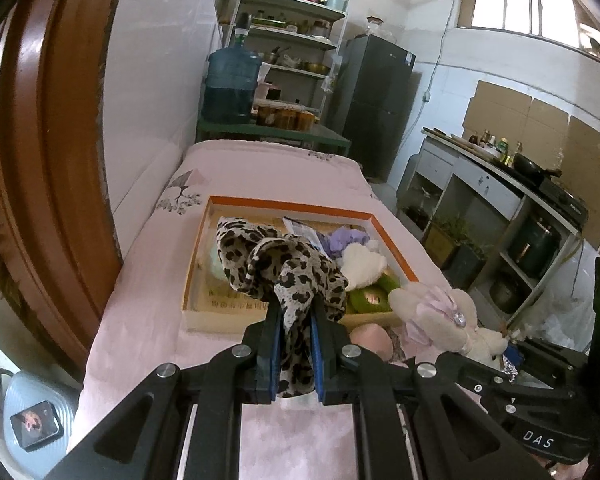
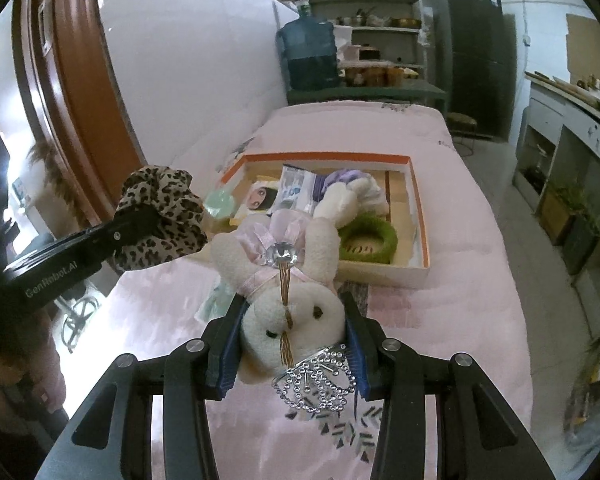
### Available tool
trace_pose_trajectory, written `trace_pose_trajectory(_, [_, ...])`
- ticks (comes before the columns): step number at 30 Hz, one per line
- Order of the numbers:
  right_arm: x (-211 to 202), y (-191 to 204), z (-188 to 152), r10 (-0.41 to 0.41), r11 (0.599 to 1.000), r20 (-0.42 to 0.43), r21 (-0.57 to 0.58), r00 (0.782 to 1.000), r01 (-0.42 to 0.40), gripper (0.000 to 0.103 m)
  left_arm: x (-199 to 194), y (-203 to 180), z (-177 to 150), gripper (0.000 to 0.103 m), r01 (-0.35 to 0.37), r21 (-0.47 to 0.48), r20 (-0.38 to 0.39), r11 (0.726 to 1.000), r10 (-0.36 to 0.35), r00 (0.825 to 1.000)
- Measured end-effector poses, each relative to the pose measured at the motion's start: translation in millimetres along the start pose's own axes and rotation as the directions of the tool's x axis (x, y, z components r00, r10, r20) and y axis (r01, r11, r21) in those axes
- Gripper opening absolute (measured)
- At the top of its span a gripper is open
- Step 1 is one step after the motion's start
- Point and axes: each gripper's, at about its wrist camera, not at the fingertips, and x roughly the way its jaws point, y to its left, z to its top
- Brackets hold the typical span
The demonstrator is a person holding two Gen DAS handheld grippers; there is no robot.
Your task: Organize soft objects
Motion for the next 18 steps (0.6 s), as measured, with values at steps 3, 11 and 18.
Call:
trace_pose_trajectory(3, [3,-2,6,0.000,1.000,0.007,0.005,1.000,0.000,0.046,4,-1,6,0.013,-0.003,0.002,0.006,1.000,0.003,1.000])
trace_pose_trajectory(11, [11,-5,16,0.005,1.000,0.013,0.013,1.000,-0.005,0.045,17,0,17,0.013,-0.021,0.001,0.011,1.000,0.021,1.000])
trace_pose_trajectory(18, [21,-5,28,0.007,1.000,0.010,0.010,1.000,-0.007,0.045,27,1,24,0.013,-0.027,0.008,0.012,1.000,0.027,1.000])
